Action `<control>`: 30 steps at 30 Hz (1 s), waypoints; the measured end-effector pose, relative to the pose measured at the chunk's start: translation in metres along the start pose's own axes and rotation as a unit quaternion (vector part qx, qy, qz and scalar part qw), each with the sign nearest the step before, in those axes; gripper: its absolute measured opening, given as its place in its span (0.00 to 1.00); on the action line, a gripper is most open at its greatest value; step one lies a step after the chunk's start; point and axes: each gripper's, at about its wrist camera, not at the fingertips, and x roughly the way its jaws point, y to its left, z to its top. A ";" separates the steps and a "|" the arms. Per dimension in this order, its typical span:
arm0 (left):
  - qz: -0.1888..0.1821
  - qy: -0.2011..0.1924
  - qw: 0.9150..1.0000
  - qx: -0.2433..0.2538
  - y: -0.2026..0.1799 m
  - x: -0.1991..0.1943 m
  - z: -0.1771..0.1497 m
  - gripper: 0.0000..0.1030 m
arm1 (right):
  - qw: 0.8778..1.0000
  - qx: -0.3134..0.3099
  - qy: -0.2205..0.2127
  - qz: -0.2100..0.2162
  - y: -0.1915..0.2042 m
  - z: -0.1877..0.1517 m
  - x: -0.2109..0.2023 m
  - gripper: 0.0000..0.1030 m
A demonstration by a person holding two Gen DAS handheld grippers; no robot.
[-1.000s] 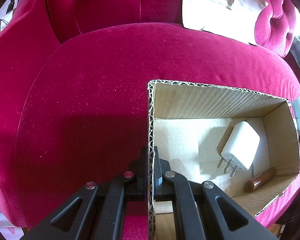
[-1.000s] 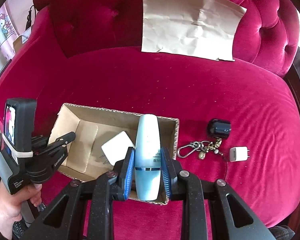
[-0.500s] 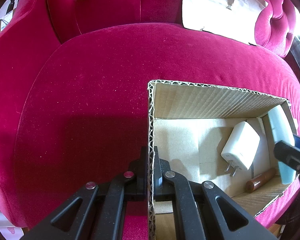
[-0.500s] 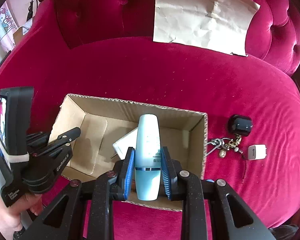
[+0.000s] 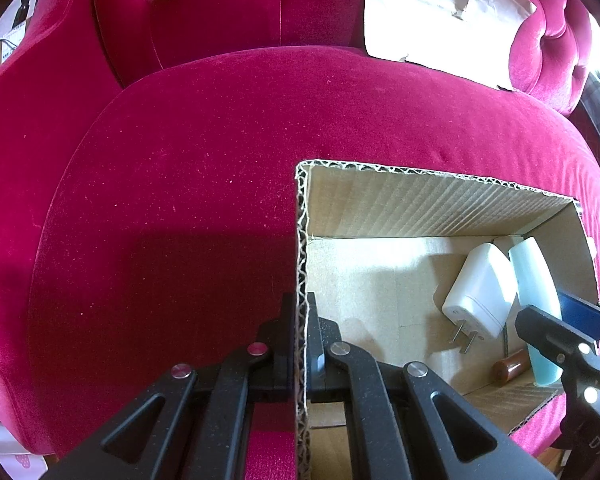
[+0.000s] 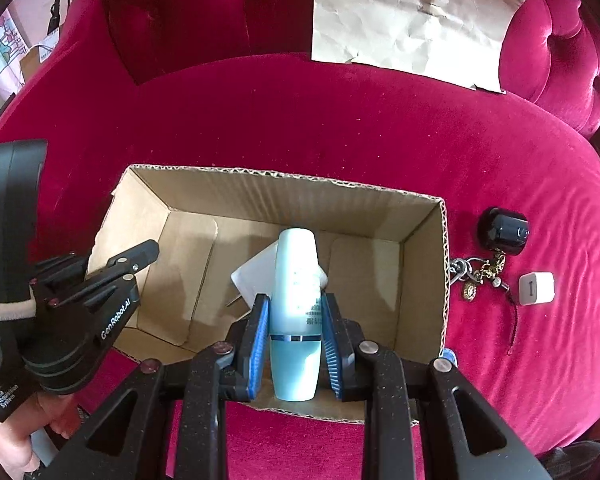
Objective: Organize rigid objects
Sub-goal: 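Lower the white cylinder into the box and open the right gripper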
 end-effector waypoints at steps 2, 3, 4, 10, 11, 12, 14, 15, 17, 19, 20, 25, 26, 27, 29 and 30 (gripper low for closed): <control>0.000 0.000 1.000 0.001 0.001 0.000 -0.001 0.02 | 1.000 0.002 0.000 0.000 0.000 0.000 0.001 0.26; 0.001 0.001 1.000 0.001 0.001 0.000 -0.002 0.02 | 1.000 0.002 0.000 0.000 0.000 0.000 0.000 0.26; 0.001 0.001 1.000 0.001 0.000 0.001 -0.001 0.03 | 1.000 0.003 0.000 0.001 0.000 0.001 0.001 0.26; 0.001 0.001 1.000 0.000 -0.008 0.009 0.011 0.02 | 1.000 -0.002 -0.005 0.005 0.002 0.002 -0.002 0.28; 0.001 0.000 1.000 0.000 -0.008 0.009 0.010 0.02 | 1.000 -0.005 -0.008 0.006 0.002 0.002 -0.004 0.35; 0.001 0.000 1.000 0.001 -0.008 0.009 0.010 0.03 | 1.000 -0.008 -0.010 0.007 0.003 0.003 -0.005 0.41; 0.001 0.000 1.000 0.000 -0.008 0.010 0.011 0.03 | 1.000 -0.012 -0.024 -0.005 0.004 0.003 -0.010 0.60; 0.002 0.000 1.000 0.001 -0.009 0.010 0.011 0.03 | 0.999 -0.013 -0.031 -0.011 0.005 0.004 -0.013 0.64; 0.002 0.000 1.000 0.002 -0.008 0.008 0.011 0.03 | 0.999 -0.014 -0.039 -0.018 0.005 0.005 -0.017 0.80; 0.002 0.000 1.000 0.001 -0.008 0.007 0.011 0.03 | 0.999 -0.019 -0.044 -0.025 0.006 0.006 -0.018 0.89; 0.002 0.000 1.000 0.002 -0.008 0.008 0.011 0.03 | 0.999 -0.021 -0.044 -0.025 0.006 0.006 -0.018 0.93; 0.002 -0.001 1.000 0.002 -0.009 0.008 0.012 0.03 | 0.998 -0.022 -0.044 -0.036 0.006 0.005 -0.017 1.00; 0.002 -0.001 1.000 0.002 -0.009 0.009 0.012 0.03 | 0.998 -0.021 -0.043 -0.037 0.006 0.005 -0.017 1.00; 0.002 -0.001 1.000 0.003 -0.009 0.009 0.012 0.03 | 0.998 -0.021 -0.044 -0.039 0.006 0.005 -0.017 1.00; 0.003 -0.001 1.000 0.003 -0.009 0.009 0.012 0.03 | 0.998 -0.020 -0.044 -0.039 0.005 0.006 -0.018 1.00; 0.003 -0.001 1.000 0.003 -0.010 0.009 0.012 0.03 | 0.998 -0.019 -0.044 -0.038 0.005 0.006 -0.018 1.00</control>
